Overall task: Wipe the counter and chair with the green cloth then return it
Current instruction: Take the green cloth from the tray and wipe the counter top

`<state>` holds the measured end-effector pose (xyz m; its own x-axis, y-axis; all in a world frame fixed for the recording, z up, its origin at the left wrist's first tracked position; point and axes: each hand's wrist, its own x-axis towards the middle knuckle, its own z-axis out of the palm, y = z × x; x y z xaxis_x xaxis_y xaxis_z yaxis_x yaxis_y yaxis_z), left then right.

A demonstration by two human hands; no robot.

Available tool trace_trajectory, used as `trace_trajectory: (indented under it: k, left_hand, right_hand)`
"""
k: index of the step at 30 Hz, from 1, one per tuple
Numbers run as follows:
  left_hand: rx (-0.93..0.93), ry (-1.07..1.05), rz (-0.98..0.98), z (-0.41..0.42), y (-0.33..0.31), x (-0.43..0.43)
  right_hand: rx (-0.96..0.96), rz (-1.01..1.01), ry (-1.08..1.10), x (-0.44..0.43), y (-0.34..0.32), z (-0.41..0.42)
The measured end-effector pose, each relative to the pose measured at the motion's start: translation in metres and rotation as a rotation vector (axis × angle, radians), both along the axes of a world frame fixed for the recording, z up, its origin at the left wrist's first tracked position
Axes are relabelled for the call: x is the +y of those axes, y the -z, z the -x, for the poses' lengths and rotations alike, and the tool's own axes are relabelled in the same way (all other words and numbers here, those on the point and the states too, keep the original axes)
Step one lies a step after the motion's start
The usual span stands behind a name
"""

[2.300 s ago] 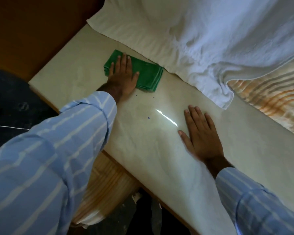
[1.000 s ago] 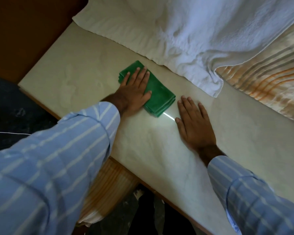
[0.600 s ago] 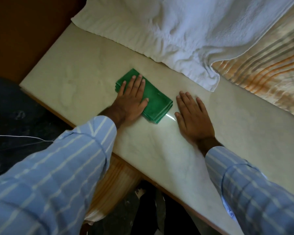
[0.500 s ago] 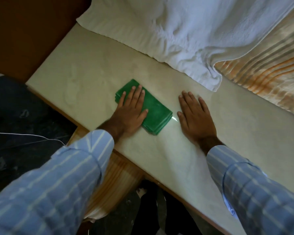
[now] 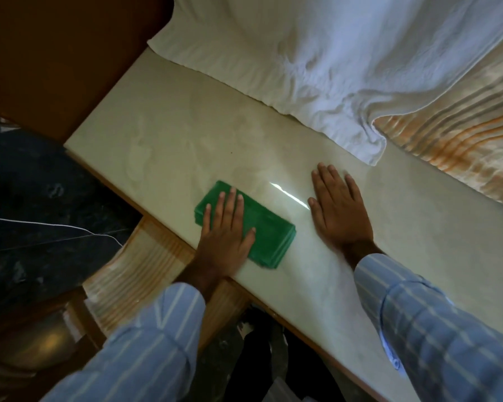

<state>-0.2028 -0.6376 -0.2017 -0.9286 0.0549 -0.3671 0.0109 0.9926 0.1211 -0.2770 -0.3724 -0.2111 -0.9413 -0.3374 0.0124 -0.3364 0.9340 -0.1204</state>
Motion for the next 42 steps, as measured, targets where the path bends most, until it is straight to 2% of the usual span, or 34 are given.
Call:
trace_trajectory:
  k: [4, 12, 17, 23, 33, 38, 42]
  left_hand:
    - [0.010, -0.093, -0.016, 0.060, -0.002, -0.004]
    - [-0.064, -0.144, 0.006, 0.198, -0.011, -0.022]
    - [-0.064, -0.154, 0.050, 0.224, -0.009, -0.022]
    - [-0.002, -0.124, 0.048, 0.186, -0.008, -0.002]
    - [0.108, 0.164, 0.034, 0.040, -0.008, 0.020]
    - [0.052, 0.435, 0.030, -0.024, -0.014, 0.000]
    - [0.026, 0.435, 0.009, -0.045, -0.014, -0.005]
  right_hand:
    - [0.021, -0.010, -0.005, 0.001, 0.001, 0.000]
    - [0.049, 0.001, 0.001, 0.002, 0.007, 0.001]
    - [0.041, 0.004, -0.001, 0.002, 0.009, 0.001]
    - [0.032, 0.010, 0.009, 0.000, 0.006, -0.001]
    - [-0.021, 0.015, 0.005, -0.001, -0.005, -0.003]
    - [-0.073, 0.010, 0.018, -0.003, -0.012, -0.005]
    - [-0.079, 0.009, 0.014, -0.005, -0.016, -0.006]
